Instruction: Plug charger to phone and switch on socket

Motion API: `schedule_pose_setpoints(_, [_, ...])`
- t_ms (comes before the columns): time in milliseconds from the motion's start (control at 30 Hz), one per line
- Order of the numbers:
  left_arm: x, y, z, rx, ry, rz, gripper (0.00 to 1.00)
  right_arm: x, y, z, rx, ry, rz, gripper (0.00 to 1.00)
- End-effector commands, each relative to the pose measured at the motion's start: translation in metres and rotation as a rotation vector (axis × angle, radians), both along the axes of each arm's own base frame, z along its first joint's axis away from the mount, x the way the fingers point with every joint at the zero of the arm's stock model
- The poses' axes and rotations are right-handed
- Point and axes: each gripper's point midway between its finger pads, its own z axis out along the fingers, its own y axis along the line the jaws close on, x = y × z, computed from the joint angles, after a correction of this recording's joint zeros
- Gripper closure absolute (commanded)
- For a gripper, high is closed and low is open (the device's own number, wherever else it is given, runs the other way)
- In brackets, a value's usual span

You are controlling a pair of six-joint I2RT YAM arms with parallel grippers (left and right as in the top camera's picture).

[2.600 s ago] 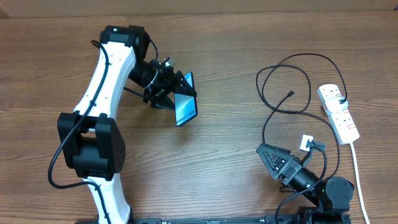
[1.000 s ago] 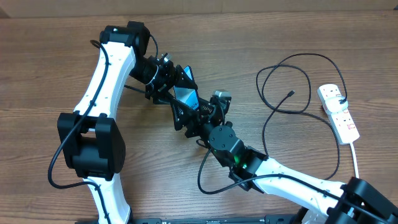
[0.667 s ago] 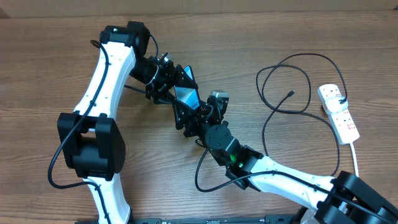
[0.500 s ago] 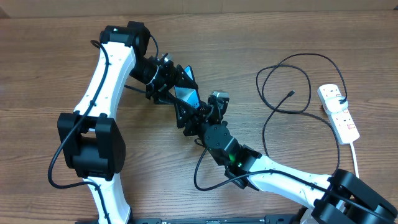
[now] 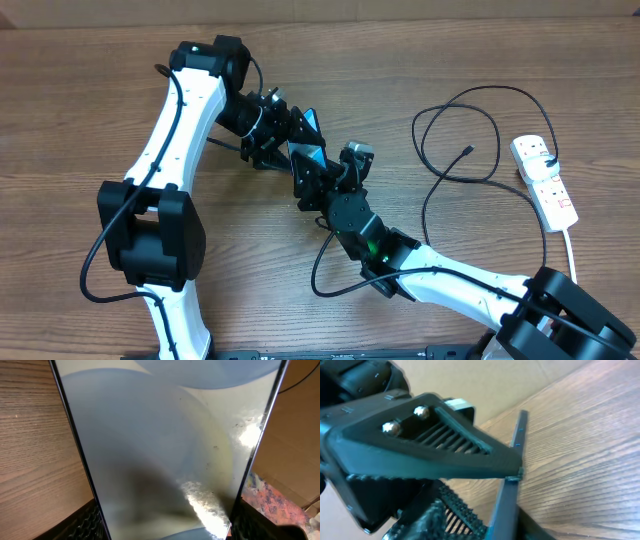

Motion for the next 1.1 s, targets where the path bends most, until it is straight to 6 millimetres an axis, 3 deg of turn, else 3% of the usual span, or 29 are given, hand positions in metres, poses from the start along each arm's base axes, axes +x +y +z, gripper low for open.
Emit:
schedule_pose_setpoints(0, [0.003, -0.009, 0.01, -0.043, -0.004, 0.005, 0.41, 0.004, 0.006, 0.015, 0.029, -0.024, 0.004, 0.66])
schedule_pose_setpoints(800, [0.004, -0.005, 0.006, -0.016, -0.022, -0.006, 0.36, -0.008, 0.023, 0.009, 0.029, 0.009, 0.121, 0.87])
schedule_pose_setpoints(1000, [0.005, -0.005, 0.006, -0.02, -0.034, -0.014, 0.15, -0.014, 0.031, 0.009, 0.043, 0.022, 0.178, 0.95])
schedule_pose_setpoints(1067, [0.008, -0.005, 0.006, -0.023, -0.049, -0.013, 0.0, -0.016, 0.033, 0.008, 0.061, 0.038, 0.194, 0.96])
